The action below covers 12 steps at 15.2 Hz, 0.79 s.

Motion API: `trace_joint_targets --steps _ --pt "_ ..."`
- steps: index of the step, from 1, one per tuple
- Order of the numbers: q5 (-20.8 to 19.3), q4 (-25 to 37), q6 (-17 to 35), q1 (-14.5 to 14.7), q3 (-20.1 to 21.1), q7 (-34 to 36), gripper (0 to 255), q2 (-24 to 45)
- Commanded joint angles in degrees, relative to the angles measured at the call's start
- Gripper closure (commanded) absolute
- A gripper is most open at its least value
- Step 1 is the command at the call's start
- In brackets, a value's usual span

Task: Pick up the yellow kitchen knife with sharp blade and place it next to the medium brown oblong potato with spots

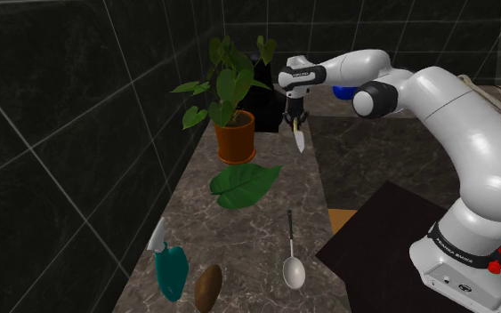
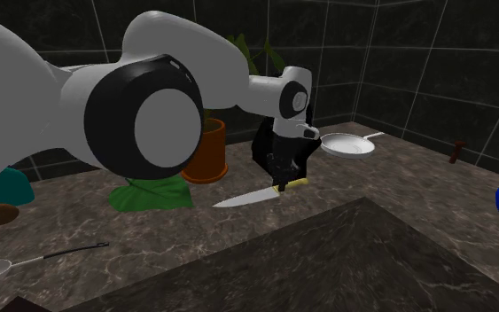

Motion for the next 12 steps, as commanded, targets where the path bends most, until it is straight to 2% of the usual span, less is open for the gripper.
trace_joint_targets --steps 1,12 --pt "-0.04 0.09 -1.0 -0.04 -0.04 -0.03 255 -0.89" --pt "-0.18 5.22 -7.97 -0.25 -0.11 0.19 255 -2.75"
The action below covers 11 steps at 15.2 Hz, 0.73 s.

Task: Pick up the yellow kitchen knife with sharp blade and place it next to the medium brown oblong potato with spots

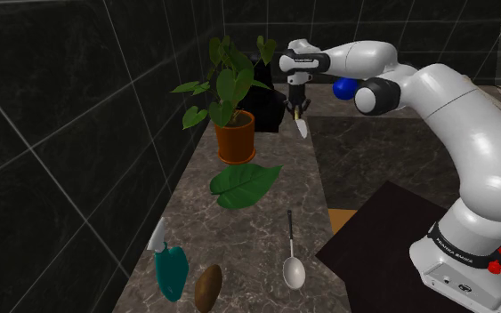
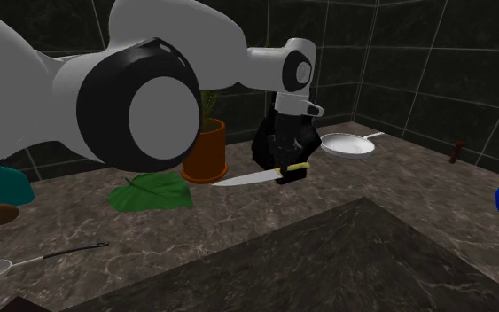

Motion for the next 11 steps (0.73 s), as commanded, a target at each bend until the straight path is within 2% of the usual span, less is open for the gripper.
trace_joint_targets --steps 1,3,4,6,11 --pt "-0.03 -0.09 -0.88 0.06 -0.02 0.06 255 -0.92" --pt "-0.03 1.2 -1.97 0.0 -0.01 0.11 255 -0.73" --pt "-0.05 -9.8 2.88 1.18 -0.18 0.35 255 -6.85" --pt "-0.13 -22.83 8.52 3.03 -0.24 1.22 255 -14.23" --pt "-0.4 -43.3 17.05 6.89 0.18 4.24 255 -26.25"
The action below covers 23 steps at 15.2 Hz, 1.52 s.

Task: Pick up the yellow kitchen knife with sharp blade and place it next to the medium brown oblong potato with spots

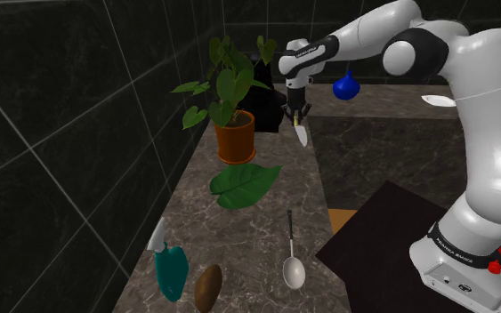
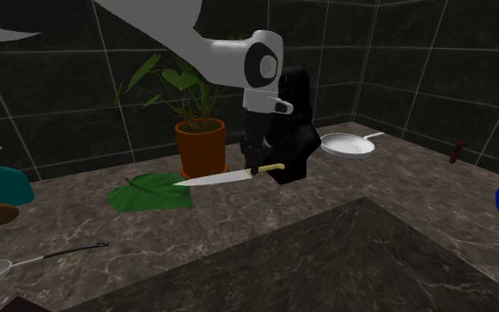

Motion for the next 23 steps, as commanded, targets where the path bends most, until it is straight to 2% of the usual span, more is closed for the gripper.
trace_joint_targets --steps 1,6,11,23 --pt "-0.1 -7.22 2.78 1.5 0.24 1.39 255 -4.51" --pt "-0.25 -20.89 8.14 4.98 1.26 5.26 255 -13.0" --pt "-0.17 -31.82 12.21 8.33 2.78 9.68 255 -20.1" --pt "1.79 -50.47 18.82 16.39 8.76 22.05 255 -33.09"
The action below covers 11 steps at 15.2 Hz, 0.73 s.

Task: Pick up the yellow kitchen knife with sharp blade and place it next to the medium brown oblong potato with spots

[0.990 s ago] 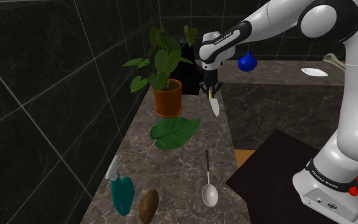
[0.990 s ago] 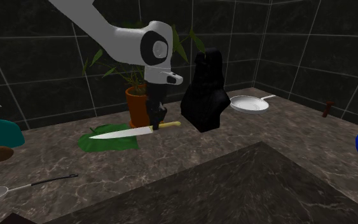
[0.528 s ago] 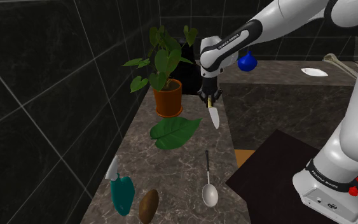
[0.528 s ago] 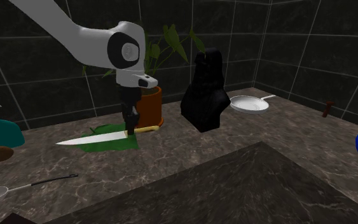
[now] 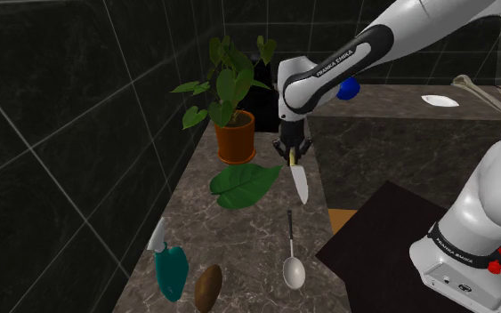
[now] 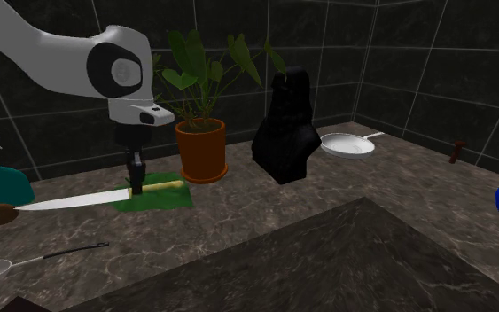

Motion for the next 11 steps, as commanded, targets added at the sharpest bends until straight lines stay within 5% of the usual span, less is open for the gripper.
trace_joint_targets --steps 1,11 --pt "0.61 -2.5 1.2 1.5 1.33 2.42 255 -1.51" --pt "4.47 -10.22 4.54 8.99 8.7 14.37 255 -7.38"
